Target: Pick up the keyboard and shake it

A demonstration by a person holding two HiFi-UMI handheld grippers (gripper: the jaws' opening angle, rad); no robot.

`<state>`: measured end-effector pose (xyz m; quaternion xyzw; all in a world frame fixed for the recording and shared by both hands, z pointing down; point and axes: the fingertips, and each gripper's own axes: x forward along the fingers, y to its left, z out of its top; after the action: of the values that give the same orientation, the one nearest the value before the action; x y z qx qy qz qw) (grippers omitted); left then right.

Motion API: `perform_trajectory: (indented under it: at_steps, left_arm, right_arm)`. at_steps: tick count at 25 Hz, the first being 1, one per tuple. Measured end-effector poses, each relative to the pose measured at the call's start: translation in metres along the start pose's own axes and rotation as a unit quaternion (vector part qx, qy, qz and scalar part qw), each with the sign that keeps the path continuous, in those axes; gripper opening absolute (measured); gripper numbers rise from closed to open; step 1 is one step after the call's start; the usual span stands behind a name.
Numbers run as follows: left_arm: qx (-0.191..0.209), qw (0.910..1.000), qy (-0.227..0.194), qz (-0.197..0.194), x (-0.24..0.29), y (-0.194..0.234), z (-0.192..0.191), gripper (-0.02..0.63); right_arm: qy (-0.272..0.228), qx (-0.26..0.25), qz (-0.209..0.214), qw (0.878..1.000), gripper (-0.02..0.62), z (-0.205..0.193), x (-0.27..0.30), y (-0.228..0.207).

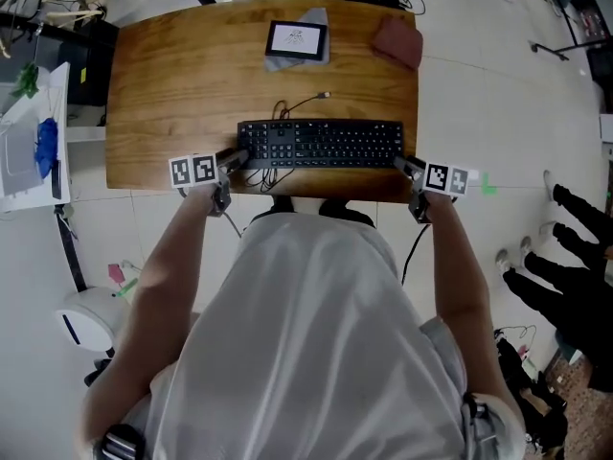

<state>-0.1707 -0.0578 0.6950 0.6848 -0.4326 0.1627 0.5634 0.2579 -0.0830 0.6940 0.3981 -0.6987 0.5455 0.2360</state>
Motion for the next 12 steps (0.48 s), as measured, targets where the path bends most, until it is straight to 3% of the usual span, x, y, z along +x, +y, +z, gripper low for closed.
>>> perform_trajectory:
  at_steps: [12]
  left_arm:
    - [0.002,0.9968,0.08,-0.004,0.019,-0.004,-0.011,0.265]
  right_arm:
    - [0.09,0.008,0.017,0.996,0.247,0.01,0.025,0.001]
